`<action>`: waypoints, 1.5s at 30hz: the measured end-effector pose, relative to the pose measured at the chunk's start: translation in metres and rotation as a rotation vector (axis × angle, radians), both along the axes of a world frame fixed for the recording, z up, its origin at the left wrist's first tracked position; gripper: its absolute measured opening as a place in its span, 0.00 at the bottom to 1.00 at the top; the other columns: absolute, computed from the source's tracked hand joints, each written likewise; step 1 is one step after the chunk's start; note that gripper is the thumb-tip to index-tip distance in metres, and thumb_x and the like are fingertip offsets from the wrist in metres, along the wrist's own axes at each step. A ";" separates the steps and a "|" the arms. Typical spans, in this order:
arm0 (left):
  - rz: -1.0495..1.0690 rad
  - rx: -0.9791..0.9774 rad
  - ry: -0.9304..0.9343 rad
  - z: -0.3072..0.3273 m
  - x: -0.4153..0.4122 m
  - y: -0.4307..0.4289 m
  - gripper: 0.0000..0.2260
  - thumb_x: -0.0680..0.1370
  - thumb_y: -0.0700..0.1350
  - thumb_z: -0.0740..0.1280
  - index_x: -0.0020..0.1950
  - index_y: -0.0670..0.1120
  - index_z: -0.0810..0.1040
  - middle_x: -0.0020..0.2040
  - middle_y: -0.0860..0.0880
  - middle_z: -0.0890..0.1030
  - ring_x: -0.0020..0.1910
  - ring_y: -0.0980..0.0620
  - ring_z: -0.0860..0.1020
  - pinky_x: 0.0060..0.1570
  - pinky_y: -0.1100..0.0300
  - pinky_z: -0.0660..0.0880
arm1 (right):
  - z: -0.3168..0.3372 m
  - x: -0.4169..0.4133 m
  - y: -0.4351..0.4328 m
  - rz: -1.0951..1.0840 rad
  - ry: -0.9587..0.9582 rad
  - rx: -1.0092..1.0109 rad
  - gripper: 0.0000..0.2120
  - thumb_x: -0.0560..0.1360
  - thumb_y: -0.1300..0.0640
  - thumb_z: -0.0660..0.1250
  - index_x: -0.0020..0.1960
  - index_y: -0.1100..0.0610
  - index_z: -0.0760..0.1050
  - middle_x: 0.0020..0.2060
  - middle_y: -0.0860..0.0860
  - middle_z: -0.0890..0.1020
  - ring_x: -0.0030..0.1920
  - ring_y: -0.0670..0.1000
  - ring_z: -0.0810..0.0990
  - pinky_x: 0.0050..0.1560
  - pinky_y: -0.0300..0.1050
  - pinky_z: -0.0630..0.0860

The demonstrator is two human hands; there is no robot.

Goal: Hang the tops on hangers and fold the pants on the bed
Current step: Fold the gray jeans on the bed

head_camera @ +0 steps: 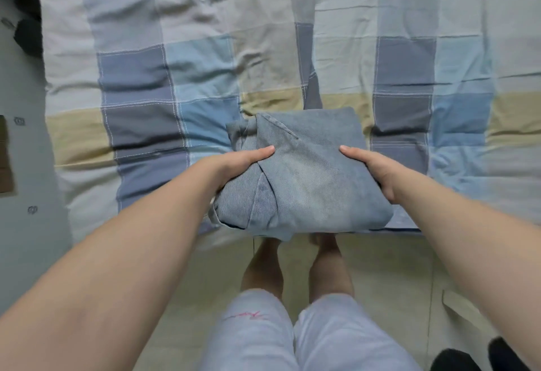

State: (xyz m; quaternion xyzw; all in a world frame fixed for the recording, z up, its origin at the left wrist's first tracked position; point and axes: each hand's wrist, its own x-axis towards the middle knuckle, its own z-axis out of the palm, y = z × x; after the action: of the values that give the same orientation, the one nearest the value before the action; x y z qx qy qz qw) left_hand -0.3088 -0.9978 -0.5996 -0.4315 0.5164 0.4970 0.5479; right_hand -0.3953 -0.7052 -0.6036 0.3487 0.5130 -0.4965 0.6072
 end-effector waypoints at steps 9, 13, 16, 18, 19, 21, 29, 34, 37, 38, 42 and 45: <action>-0.045 0.041 0.090 0.098 0.062 0.044 0.38 0.61 0.70 0.78 0.63 0.49 0.82 0.55 0.48 0.86 0.54 0.44 0.85 0.64 0.47 0.75 | 0.132 0.108 0.048 -0.312 0.080 0.048 0.14 0.72 0.56 0.73 0.56 0.59 0.83 0.46 0.57 0.87 0.42 0.57 0.87 0.38 0.49 0.83; 0.006 -0.082 0.208 0.134 0.082 0.080 0.40 0.54 0.69 0.80 0.60 0.48 0.83 0.52 0.50 0.87 0.51 0.47 0.85 0.62 0.48 0.77 | 0.188 0.152 0.072 -0.513 0.343 0.096 0.15 0.74 0.64 0.71 0.61 0.57 0.79 0.50 0.57 0.87 0.46 0.58 0.87 0.39 0.50 0.83; -0.054 -0.090 0.292 0.157 0.083 0.107 0.38 0.57 0.69 0.79 0.59 0.47 0.83 0.48 0.51 0.87 0.46 0.49 0.86 0.56 0.52 0.80 | 0.226 0.181 0.088 -0.594 0.521 0.196 0.17 0.73 0.64 0.73 0.60 0.53 0.78 0.52 0.53 0.86 0.51 0.56 0.86 0.49 0.52 0.82; -0.137 -0.093 0.397 0.177 0.077 0.131 0.33 0.61 0.69 0.78 0.55 0.46 0.83 0.42 0.53 0.87 0.41 0.53 0.86 0.42 0.61 0.81 | 0.255 0.205 0.103 -0.695 0.632 0.283 0.18 0.72 0.64 0.74 0.60 0.54 0.77 0.50 0.51 0.87 0.50 0.54 0.86 0.50 0.50 0.82; -0.176 -0.088 0.458 0.188 0.072 0.144 0.29 0.64 0.67 0.78 0.52 0.46 0.82 0.39 0.54 0.87 0.38 0.54 0.85 0.36 0.64 0.80 | 0.269 0.218 0.111 -0.756 0.681 0.324 0.18 0.72 0.64 0.74 0.59 0.55 0.77 0.49 0.51 0.87 0.49 0.54 0.86 0.49 0.50 0.82; -0.260 -0.058 0.579 0.209 0.062 0.175 0.24 0.68 0.64 0.77 0.51 0.47 0.81 0.42 0.53 0.87 0.39 0.54 0.85 0.38 0.63 0.80 | 0.296 0.242 0.127 -0.866 0.761 0.395 0.15 0.72 0.64 0.74 0.57 0.56 0.78 0.49 0.52 0.87 0.49 0.54 0.87 0.47 0.49 0.83; -0.521 0.142 1.029 0.300 0.079 0.331 0.24 0.70 0.62 0.77 0.58 0.49 0.79 0.50 0.54 0.84 0.45 0.59 0.83 0.45 0.62 0.80 | 0.384 0.358 0.217 -1.119 1.088 0.589 0.15 0.72 0.62 0.75 0.50 0.43 0.83 0.49 0.47 0.87 0.50 0.50 0.86 0.49 0.45 0.82; -0.564 0.275 1.199 0.342 0.156 0.432 0.18 0.69 0.60 0.78 0.53 0.52 0.80 0.46 0.58 0.85 0.43 0.63 0.83 0.41 0.68 0.78 | 0.418 0.463 0.294 -1.229 1.214 0.604 0.19 0.73 0.62 0.75 0.57 0.42 0.80 0.54 0.47 0.86 0.54 0.51 0.85 0.52 0.47 0.83; -0.581 0.350 1.256 0.360 0.211 0.490 0.14 0.72 0.56 0.77 0.51 0.50 0.80 0.42 0.61 0.85 0.41 0.66 0.82 0.34 0.74 0.74 | 0.430 0.529 0.340 -1.308 1.245 0.629 0.19 0.72 0.62 0.75 0.59 0.45 0.80 0.55 0.51 0.85 0.56 0.54 0.85 0.56 0.54 0.80; -0.591 0.380 1.267 0.366 0.228 0.508 0.14 0.72 0.55 0.77 0.52 0.50 0.80 0.42 0.62 0.85 0.41 0.66 0.82 0.34 0.74 0.74 | 0.433 0.550 0.353 -1.333 1.250 0.642 0.20 0.71 0.60 0.77 0.59 0.45 0.80 0.56 0.51 0.85 0.56 0.55 0.85 0.55 0.54 0.81; -0.664 0.478 1.311 0.394 0.287 0.577 0.15 0.71 0.57 0.78 0.50 0.52 0.79 0.43 0.68 0.83 0.41 0.69 0.81 0.34 0.76 0.73 | 0.442 0.625 0.401 -1.441 1.256 0.707 0.22 0.64 0.52 0.79 0.57 0.45 0.81 0.55 0.52 0.85 0.55 0.56 0.85 0.50 0.50 0.82; -0.743 0.545 1.348 0.414 0.321 0.627 0.20 0.67 0.63 0.77 0.51 0.54 0.79 0.45 0.65 0.84 0.43 0.68 0.81 0.37 0.74 0.74 | 0.445 0.670 0.430 -1.563 1.259 0.768 0.20 0.65 0.54 0.79 0.56 0.45 0.82 0.54 0.53 0.86 0.53 0.55 0.86 0.45 0.45 0.82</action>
State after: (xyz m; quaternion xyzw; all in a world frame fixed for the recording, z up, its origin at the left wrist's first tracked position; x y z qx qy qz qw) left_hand 0.0122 -0.3708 -0.1852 0.3078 0.7052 0.5440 0.3345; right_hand 0.2746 -0.2748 -0.1586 0.4293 0.4901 -0.6432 -0.4022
